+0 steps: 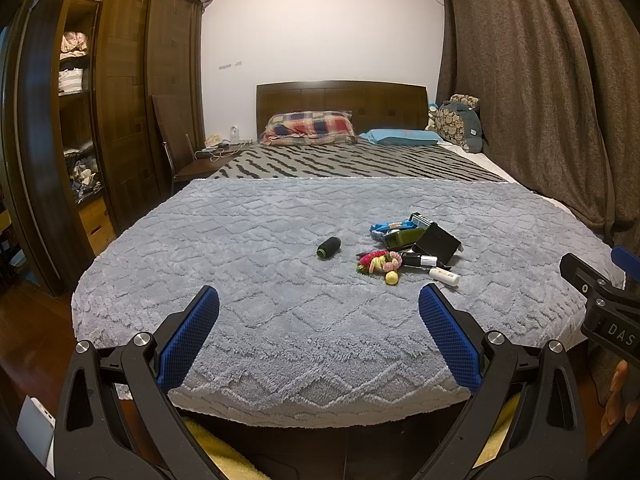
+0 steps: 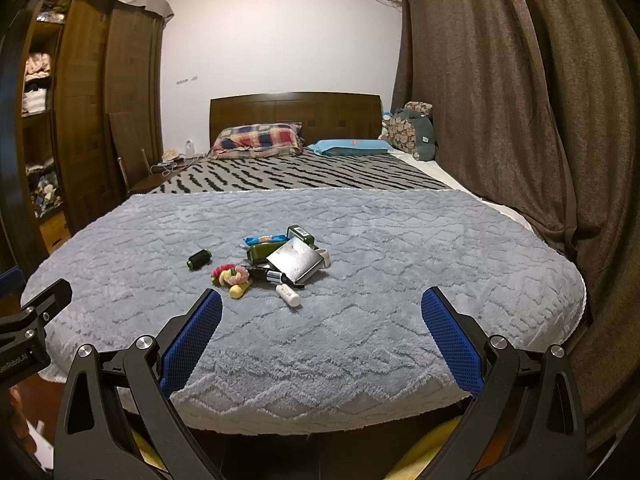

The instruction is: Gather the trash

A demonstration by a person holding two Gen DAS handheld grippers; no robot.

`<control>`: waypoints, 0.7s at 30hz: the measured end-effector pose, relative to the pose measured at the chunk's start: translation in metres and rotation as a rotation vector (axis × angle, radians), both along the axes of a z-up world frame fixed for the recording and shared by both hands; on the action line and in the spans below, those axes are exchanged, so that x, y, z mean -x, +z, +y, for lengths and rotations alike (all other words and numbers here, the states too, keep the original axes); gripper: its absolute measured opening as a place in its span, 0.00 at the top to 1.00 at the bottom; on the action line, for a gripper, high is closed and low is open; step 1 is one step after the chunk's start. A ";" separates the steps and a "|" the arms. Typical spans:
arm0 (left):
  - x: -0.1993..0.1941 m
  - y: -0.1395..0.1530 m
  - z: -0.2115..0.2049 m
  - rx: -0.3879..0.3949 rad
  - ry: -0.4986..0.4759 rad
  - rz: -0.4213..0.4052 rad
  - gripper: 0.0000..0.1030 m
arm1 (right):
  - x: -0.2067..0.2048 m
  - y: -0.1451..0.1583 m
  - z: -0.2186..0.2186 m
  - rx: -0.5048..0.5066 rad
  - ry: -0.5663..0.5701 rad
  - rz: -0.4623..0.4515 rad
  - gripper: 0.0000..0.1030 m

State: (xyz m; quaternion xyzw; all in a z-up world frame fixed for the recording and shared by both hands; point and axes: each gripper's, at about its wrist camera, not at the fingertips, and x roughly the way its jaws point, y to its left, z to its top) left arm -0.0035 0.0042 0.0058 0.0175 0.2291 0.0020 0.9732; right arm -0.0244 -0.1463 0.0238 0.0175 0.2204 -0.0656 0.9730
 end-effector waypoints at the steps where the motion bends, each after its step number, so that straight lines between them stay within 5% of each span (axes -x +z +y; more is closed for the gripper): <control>1: 0.000 0.000 0.001 -0.001 0.000 0.000 0.08 | 0.000 0.000 0.000 0.001 0.000 -0.001 0.03; 21: 0.001 0.003 0.004 -0.002 0.000 -0.001 0.08 | 0.001 -0.001 0.000 0.000 -0.001 -0.003 0.03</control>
